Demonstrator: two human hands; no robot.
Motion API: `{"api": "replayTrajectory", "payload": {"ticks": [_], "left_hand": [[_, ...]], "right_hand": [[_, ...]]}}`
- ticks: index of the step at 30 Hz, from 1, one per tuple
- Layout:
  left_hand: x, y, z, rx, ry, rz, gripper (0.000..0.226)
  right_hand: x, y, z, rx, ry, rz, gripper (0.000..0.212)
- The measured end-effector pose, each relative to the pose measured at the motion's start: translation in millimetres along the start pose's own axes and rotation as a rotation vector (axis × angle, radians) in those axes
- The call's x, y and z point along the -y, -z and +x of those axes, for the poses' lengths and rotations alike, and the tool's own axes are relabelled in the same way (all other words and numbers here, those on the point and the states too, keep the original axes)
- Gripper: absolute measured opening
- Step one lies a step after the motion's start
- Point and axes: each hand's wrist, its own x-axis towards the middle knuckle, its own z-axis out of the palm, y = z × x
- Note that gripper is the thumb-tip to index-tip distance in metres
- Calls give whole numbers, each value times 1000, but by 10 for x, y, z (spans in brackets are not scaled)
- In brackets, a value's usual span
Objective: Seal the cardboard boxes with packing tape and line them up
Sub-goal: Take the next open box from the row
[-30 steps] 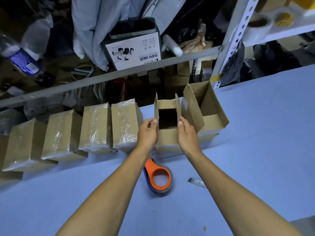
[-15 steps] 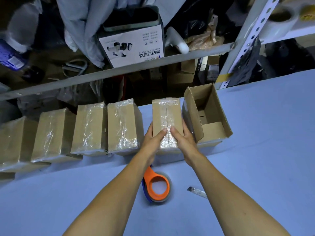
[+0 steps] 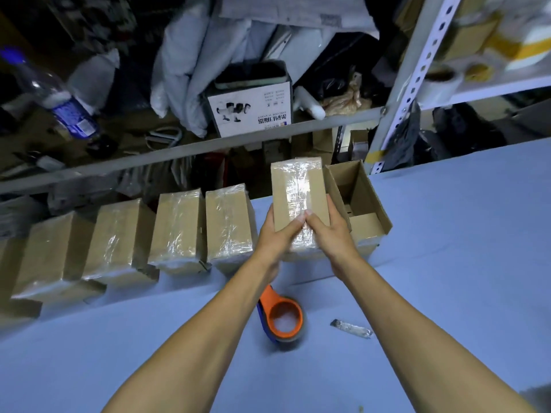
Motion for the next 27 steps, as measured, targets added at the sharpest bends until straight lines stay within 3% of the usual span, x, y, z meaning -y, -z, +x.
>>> {"api": "replayTrajectory", "payload": {"ticks": [5, 13, 18, 20, 27], "left_hand": [[-292, 127, -486, 40, -33, 1, 47], [-499, 718, -1365, 125, 7, 39, 47], [-331, 1377, -1981, 199, 42, 185, 50], [-151, 1662, -2141, 181, 99, 197, 50], [349, 2342, -2409, 97, 267, 285, 42]], "right_hand": [[177, -155, -510, -53, 97, 72, 50], [267, -719, -1474, -108, 90, 48, 33], [-65, -1242, -2227, -123, 40, 7, 41], [-305, -1464, -2438, -100, -9, -6, 38], [-935, -1980, -2751, -18, -228, -169, 57]]}}
